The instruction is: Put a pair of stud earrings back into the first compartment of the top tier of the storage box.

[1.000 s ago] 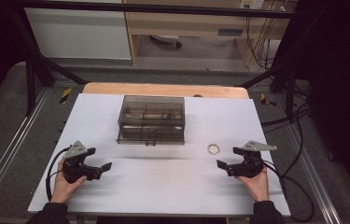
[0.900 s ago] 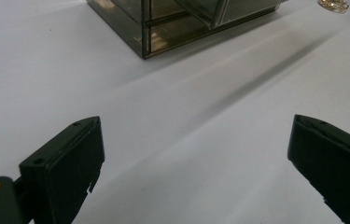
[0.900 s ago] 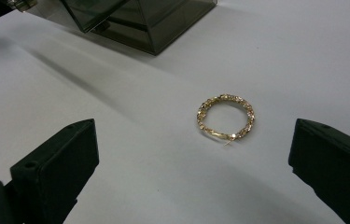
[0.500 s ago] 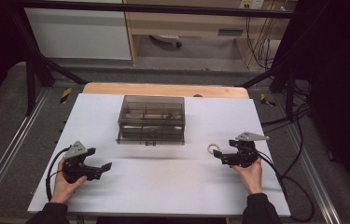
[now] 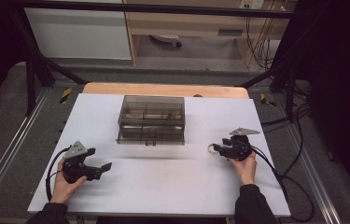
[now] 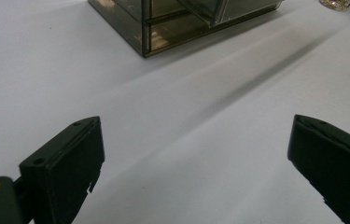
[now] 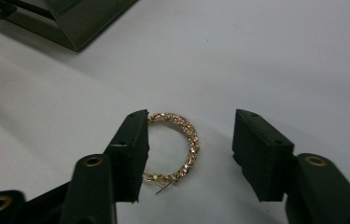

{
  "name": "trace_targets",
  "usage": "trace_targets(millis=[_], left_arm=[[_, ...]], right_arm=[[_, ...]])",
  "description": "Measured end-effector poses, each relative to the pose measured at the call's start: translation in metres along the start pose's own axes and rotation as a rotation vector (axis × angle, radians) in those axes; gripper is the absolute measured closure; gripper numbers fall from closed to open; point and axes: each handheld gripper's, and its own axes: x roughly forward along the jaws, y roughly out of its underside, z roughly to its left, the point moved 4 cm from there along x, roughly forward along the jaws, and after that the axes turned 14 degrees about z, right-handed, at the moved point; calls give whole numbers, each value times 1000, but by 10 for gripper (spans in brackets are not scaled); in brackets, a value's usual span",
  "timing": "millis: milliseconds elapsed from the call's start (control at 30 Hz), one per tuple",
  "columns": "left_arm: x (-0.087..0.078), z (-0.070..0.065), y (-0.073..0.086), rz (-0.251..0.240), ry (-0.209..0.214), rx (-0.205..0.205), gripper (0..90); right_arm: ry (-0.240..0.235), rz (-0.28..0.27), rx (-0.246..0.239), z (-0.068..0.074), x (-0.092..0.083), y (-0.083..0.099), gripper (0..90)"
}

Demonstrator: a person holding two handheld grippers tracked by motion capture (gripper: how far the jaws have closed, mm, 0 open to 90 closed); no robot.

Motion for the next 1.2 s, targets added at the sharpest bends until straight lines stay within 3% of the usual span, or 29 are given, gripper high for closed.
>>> trace_targets(millis=[33, 433, 633, 1200], left_arm=[[0, 0, 0, 1, -1, 2, 34], [1, 0, 0, 4, -1, 0, 36], [1, 0, 0, 4, -2, 0, 36], [0, 0, 0, 4, -3, 1, 37]], right_arm=[[-4, 3, 4, 0, 2, 0, 526], [-19, 34, 31, -3, 5, 0, 748], [-11, 51, 47, -3, 6, 1, 820], [-30, 42, 92, -2, 1, 0, 859]])
